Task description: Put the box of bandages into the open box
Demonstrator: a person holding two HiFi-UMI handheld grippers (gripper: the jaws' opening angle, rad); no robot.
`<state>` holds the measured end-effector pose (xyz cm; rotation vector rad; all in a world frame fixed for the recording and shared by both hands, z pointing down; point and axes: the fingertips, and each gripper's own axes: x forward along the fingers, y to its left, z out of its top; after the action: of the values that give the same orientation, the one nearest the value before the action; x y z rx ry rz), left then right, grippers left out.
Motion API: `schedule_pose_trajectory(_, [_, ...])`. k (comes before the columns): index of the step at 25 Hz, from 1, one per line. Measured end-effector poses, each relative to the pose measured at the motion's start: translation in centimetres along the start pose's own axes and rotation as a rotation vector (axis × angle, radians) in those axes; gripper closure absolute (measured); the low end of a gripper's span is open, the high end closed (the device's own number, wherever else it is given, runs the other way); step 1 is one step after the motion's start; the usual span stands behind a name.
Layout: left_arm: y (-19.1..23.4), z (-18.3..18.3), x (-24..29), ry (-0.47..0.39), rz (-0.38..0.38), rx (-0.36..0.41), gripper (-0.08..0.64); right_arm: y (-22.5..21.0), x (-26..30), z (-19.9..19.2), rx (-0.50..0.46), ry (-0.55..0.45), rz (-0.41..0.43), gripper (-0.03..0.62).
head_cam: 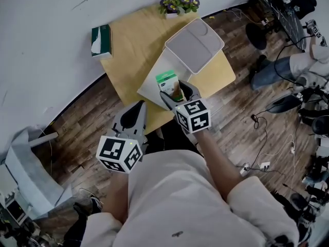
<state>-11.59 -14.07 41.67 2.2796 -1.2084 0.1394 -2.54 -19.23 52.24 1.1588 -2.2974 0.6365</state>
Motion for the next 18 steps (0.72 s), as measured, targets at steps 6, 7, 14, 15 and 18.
schedule_pose_trajectory(6, [0.6,-0.1,1.0,0.011,0.016,-0.018,0.561,-0.7,2.0,-0.8,-0.032,0.053,0.014,0.275])
schedule_pose_trajectory(7, [0.6,-0.2,1.1,0.014,0.019,-0.02,0.561,-0.8,2.3,-1.0,-0.038,0.061,0.017,0.275])
schedule_pose_trajectory(14, [1.0,-0.6,1.7,0.022,0.041,-0.046,0.561,-1.5,4.1,-2.0,-0.078,0.116,0.03,0.275])
schedule_pose_trajectory(15, [1.1,-0.7,1.7,0.025,0.045,-0.05,0.561,-1.6,4.3,-2.2,-0.084,0.125,0.031,0.275])
schedule_pose_trajectory(18, [1.5,-0.9,1.8,0.031,0.057,-0.062,0.561,-1.8,5.1,-2.7,-0.097,0.153,0.033,0.275])
